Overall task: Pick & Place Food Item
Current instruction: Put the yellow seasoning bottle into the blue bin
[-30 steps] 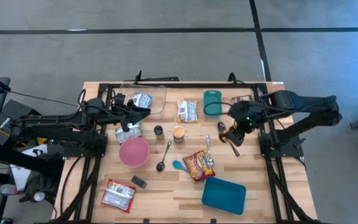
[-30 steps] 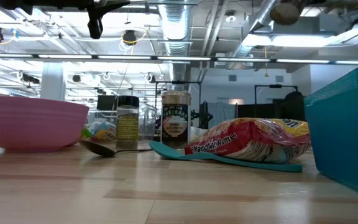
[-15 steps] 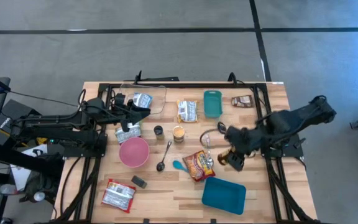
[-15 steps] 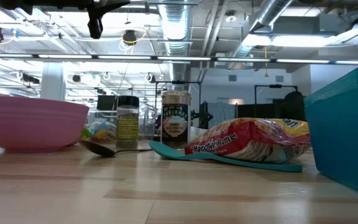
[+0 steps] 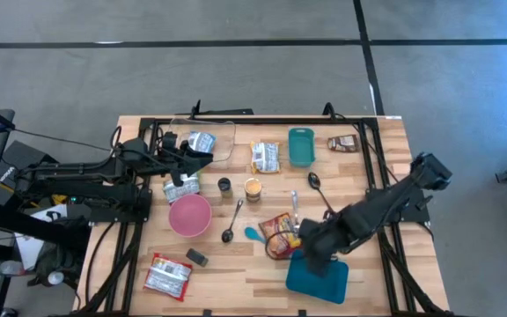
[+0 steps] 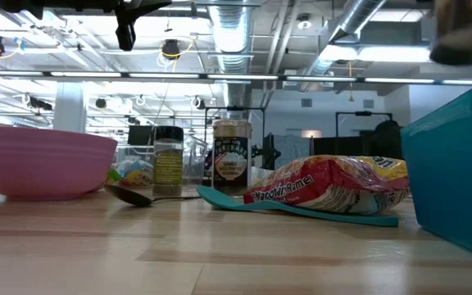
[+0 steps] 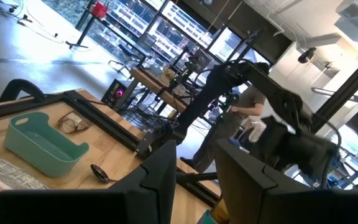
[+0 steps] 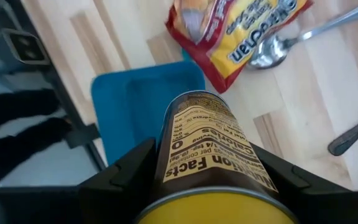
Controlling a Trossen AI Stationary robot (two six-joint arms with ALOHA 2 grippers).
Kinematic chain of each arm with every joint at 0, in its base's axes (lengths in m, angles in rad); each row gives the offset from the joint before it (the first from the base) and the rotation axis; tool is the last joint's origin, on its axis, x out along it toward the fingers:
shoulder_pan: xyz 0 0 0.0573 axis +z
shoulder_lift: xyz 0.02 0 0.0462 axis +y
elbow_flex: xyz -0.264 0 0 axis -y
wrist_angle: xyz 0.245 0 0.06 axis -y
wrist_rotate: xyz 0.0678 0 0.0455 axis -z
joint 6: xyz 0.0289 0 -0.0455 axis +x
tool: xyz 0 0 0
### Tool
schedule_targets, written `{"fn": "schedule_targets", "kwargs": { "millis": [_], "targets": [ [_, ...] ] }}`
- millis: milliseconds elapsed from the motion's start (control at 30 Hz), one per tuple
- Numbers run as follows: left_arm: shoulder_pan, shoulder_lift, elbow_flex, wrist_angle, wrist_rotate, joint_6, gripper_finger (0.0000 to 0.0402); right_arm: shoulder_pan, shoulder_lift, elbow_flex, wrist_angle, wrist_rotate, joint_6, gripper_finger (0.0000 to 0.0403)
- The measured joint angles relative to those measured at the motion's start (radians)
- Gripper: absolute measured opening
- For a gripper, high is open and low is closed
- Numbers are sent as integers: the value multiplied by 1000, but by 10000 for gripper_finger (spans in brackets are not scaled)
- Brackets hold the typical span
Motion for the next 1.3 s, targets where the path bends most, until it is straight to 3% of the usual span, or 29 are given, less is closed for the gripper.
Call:
{"fn": "schedule_targets", "kwargs": {
  "millis": [767, 1300],
  "targets": [
    [0, 0, 0, -1, 0, 0, 106, 15, 254, 0, 112, -59, -106, 198],
    [0, 0, 0, -1, 0, 0, 106, 12, 305, 0, 168, -71, -134, 211]
  ]
}}
